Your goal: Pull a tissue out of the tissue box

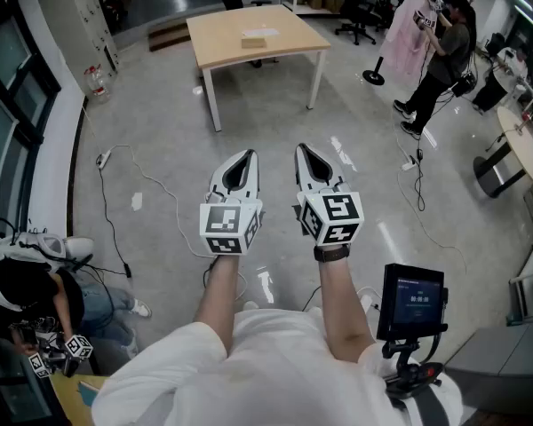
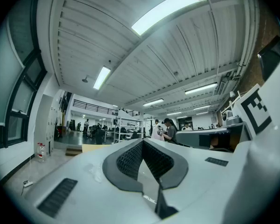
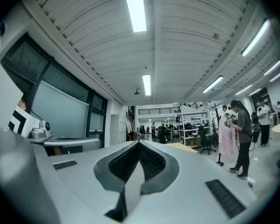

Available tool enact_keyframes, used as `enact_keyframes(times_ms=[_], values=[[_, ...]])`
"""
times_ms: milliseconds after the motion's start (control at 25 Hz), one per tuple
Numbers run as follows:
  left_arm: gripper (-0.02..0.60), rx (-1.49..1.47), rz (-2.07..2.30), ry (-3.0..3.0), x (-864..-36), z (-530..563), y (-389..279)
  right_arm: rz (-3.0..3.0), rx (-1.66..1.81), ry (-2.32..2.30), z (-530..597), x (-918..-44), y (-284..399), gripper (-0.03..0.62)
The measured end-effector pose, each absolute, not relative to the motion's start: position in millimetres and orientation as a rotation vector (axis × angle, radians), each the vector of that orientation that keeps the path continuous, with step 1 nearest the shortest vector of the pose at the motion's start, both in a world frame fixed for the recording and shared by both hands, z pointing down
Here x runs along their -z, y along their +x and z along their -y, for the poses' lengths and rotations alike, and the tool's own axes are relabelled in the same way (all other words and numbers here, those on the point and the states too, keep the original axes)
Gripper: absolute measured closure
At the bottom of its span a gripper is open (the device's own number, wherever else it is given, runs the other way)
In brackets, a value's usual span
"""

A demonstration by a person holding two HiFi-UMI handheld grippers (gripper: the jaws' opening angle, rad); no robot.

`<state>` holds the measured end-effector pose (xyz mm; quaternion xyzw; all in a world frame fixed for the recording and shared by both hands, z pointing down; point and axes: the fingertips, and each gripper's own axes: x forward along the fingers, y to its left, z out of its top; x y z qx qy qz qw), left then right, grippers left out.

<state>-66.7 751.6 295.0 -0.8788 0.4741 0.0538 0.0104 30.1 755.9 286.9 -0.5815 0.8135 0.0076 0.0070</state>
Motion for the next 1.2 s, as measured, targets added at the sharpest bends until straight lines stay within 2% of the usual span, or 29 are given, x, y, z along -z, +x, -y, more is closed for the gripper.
enact_keyframes(times_ms=[200,520,720,1200], values=[[0.580,-0.164,-1.476,-2.761,-300,-740,-83,-2.536,-0.012,-1.814,-745,-293,17,0.595],[0.580,-0.166,-1.449,-2.806,-305,-732,-131,-2.518,0.124,-1.704,-728,-306,-44,0.595],[0.580,-0.231,-1.527,-2.749,-306,-721,-156,-2.572,0.026,-1.767,-724,-313,-69,0.595],[0.580,-0.212,-1.598,-2.758,-318,-640,-127,-2.559,0.072,-1.778,-648,-321,-37,0.595]])
